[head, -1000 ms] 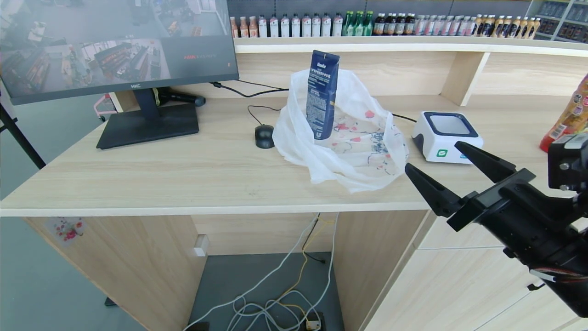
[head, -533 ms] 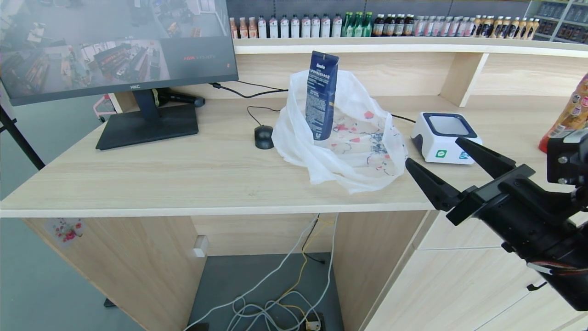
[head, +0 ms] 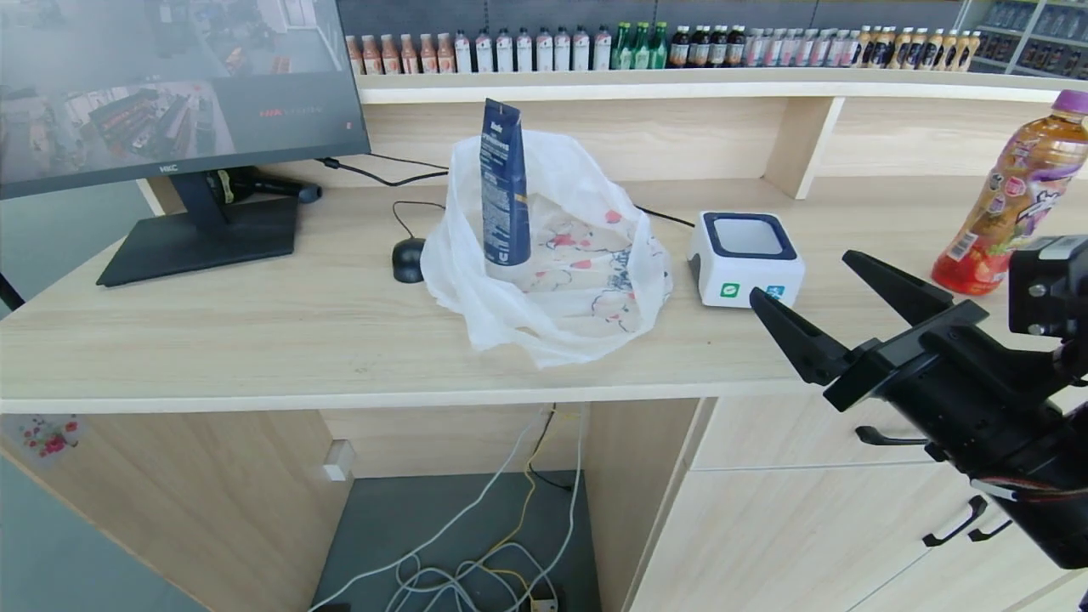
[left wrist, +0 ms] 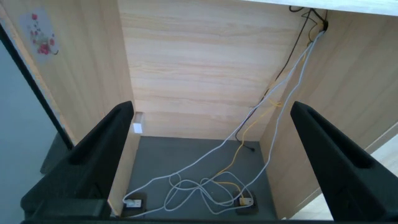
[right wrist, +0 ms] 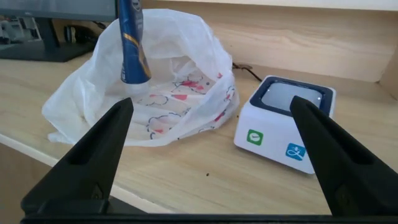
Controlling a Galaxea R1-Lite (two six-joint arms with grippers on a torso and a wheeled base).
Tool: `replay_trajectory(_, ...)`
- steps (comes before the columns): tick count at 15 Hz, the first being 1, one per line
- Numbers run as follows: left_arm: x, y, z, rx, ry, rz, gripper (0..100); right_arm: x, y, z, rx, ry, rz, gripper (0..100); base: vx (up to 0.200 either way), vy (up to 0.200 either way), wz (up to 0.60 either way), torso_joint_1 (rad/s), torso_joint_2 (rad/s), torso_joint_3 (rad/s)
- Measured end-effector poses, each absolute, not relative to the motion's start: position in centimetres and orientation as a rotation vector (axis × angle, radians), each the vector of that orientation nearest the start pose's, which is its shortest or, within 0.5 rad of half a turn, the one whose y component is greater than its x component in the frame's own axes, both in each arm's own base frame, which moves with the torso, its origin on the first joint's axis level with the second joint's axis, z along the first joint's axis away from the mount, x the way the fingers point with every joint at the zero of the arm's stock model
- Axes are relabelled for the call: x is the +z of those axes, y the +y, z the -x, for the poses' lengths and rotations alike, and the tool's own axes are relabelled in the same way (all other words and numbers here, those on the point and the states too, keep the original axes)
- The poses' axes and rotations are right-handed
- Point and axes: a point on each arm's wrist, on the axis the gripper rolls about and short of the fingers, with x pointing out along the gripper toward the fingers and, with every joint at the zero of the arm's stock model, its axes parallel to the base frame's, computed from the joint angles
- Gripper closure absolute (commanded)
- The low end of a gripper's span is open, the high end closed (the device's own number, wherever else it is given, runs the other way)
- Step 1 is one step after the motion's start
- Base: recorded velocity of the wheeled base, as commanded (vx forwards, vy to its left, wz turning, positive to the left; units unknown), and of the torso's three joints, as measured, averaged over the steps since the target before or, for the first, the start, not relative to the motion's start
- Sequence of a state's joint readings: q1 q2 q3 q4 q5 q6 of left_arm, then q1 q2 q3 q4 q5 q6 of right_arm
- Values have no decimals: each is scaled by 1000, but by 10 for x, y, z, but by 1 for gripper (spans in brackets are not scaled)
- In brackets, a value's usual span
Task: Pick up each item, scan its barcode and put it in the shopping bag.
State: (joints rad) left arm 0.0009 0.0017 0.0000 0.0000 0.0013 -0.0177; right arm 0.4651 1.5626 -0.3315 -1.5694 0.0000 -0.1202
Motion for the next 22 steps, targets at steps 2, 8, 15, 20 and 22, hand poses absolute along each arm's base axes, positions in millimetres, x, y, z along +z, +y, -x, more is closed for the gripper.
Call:
replay_trajectory(2, 76, 0, 23, 2, 2, 18, 0, 195, 100, -200, 439, -360, 39, 0, 0, -200, 0, 5, 2, 2)
replay_trajectory(8, 75, 0, 23, 2, 2, 18, 0, 195, 100, -200, 438, -363, 38, 0, 0, -200, 0, 2, 2, 2)
replay_trajectory(15, 76, 0, 23, 3, 2, 18, 0, 195, 100, -201, 438, -363, 38, 0, 0, -200, 0, 3, 4, 3)
replay_trajectory(20, 76, 0, 23, 2, 2, 18, 0, 195, 101, -201, 439, -361, 39, 0, 0, -200, 0, 1, 3, 1)
replay_trajectory(22, 76, 0, 23, 3, 2, 18, 0, 196, 102, -204, 438, -366, 37, 0, 0, -200, 0, -2, 0, 2)
